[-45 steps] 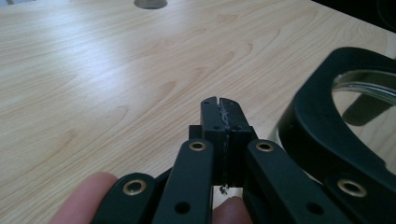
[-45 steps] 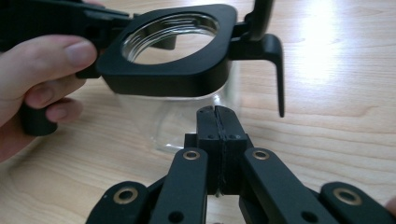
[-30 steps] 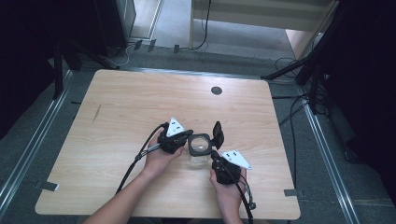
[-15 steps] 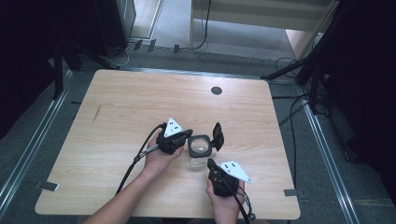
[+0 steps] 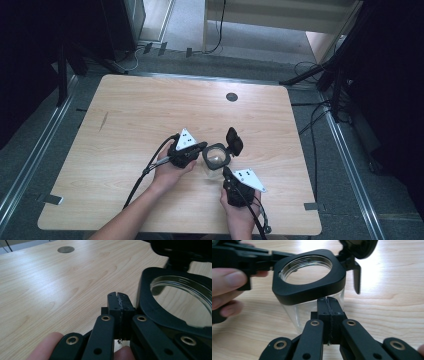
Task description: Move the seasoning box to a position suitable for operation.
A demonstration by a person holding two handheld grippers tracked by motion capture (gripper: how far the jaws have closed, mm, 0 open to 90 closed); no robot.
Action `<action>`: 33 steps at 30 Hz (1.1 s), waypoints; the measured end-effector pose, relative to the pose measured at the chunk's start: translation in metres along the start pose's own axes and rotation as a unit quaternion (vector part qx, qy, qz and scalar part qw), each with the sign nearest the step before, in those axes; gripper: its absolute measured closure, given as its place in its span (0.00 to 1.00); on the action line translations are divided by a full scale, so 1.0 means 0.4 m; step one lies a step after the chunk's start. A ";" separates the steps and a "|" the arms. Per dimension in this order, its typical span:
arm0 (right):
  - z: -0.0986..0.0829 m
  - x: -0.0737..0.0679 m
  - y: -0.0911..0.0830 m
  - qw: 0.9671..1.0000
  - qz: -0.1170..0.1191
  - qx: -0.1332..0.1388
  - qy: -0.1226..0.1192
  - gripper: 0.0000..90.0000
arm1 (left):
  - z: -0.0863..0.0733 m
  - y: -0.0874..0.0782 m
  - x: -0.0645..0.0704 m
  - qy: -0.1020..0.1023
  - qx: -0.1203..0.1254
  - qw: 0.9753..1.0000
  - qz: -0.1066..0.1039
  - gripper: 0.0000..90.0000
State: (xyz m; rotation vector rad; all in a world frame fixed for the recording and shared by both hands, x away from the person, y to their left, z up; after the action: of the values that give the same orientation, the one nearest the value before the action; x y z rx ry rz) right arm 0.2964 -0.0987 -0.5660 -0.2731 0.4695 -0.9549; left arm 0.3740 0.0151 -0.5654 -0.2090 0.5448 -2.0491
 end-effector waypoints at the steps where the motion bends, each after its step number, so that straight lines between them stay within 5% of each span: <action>1: 0.001 0.006 0.000 1.000 -0.005 -0.002 -0.006 1.00 | -0.002 -0.003 0.004 0.000 0.001 1.000 -0.002 1.00; 9: 0.017 0.063 0.007 1.000 -0.019 -0.002 -0.009 1.00 | -0.020 -0.037 0.041 0.005 0.006 1.000 -0.011 1.00; 14: 0.033 0.099 0.023 1.000 0.003 0.000 -0.020 1.00 | -0.029 -0.053 0.056 -0.005 0.009 1.000 -0.012 1.00; 23: 0.049 0.118 0.046 0.999 0.025 -0.004 -0.025 1.00 | -0.043 -0.081 0.069 -0.014 0.016 1.000 -0.020 1.00; 30: 0.063 0.114 0.058 0.997 0.069 -0.010 -0.023 1.00 | -0.047 -0.109 0.062 -0.011 0.020 0.999 -0.031 1.00; 33: 0.083 0.119 0.055 0.998 0.062 -0.002 -0.029 1.00 | -0.048 -0.124 0.054 -0.018 0.025 0.999 -0.031 1.00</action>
State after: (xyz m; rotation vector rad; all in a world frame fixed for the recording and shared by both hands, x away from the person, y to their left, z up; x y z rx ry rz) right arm 0.3518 -0.1256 -0.5591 -0.2722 0.4300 -0.8232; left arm 0.3175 0.0235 -0.5611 -0.2357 0.4688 -2.1118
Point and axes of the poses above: each handheld gripper's, and its own axes: y roughly forward along the jaws, z roughly out of its top, x roughly to its right, the point moved 9 cm from there along y, roughly forward along the jaws, and after that the axes turned 15 degrees about z, right-handed, at the moved point
